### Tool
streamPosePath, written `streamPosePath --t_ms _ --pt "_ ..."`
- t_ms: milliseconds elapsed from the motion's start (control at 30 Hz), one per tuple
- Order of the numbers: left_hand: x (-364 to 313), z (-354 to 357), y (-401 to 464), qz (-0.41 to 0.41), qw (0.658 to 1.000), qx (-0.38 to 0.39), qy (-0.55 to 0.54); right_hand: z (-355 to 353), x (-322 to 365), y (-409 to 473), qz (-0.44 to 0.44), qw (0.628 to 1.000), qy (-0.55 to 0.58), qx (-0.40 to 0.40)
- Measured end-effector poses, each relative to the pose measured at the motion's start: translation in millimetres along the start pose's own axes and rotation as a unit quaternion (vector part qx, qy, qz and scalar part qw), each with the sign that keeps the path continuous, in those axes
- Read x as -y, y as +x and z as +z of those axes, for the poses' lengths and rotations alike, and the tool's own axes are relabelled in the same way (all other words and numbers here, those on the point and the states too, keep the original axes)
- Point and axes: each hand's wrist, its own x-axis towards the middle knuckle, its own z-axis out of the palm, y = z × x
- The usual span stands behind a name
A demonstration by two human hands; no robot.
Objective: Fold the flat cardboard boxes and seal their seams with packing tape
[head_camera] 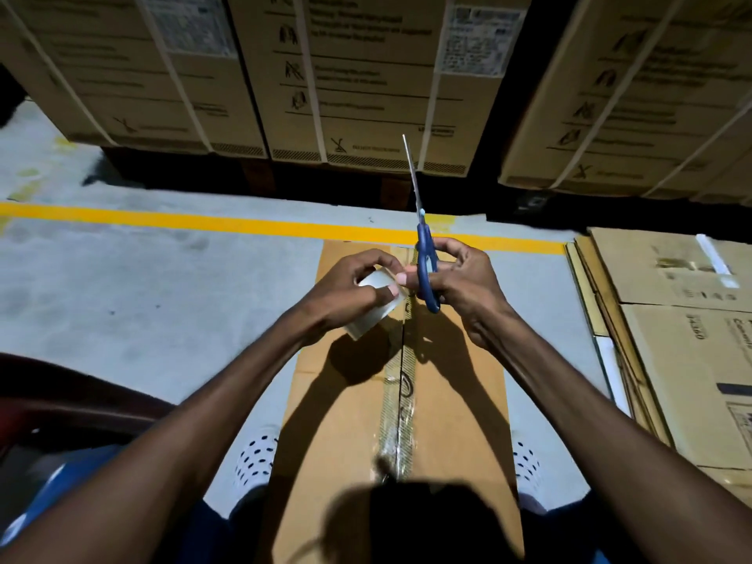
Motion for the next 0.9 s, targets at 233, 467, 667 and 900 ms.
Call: streamPosePath --t_ms 233,467,667,900 --pt "2 -3 16 0.003 1.0 -0.011 0.016 5 3 15 0.035 0.998 0.009 -0.052" --pt "-3 -24 41 -0.064 0.997 -0.036 0.03 3 13 35 0.108 0.986 0.114 -0.062" --pt "4 -54 45 -0.026 1.0 0.011 -0.001 -13 16 60 0.143 0.979 0.124 -0.072" --pt "21 -76 64 -0.034 0.999 0.009 -0.01 -31 8 93 0.176 0.972 0.127 -0.093"
